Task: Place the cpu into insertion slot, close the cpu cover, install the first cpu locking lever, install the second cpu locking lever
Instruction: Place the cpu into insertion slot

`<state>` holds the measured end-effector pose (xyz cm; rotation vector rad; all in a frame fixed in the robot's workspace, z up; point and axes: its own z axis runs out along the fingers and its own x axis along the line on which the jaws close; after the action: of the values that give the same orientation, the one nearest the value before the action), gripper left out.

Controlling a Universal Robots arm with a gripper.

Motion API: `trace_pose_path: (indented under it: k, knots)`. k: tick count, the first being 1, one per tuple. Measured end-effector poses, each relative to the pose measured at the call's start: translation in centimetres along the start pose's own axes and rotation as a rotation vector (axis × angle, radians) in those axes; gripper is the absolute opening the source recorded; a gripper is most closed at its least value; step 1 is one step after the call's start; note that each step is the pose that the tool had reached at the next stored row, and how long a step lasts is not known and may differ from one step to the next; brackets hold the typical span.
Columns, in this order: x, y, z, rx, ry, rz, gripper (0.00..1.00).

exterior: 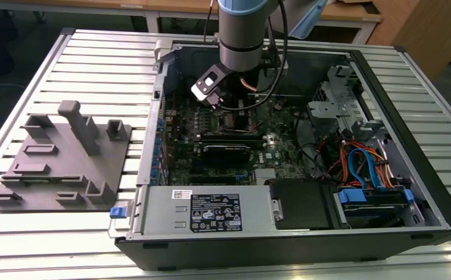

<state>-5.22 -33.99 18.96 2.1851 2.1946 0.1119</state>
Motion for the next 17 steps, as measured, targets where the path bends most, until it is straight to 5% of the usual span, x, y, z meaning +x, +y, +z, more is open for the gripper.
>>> trace_pose_path:
  k: [11, 17]
  knots:
    - [-0.02, -0.01, -0.07, 0.0006, -0.0009, 0.000, 0.61]
    - [0.00, 0.05, -0.82, 0.0009, -0.0009, 0.000, 0.61]
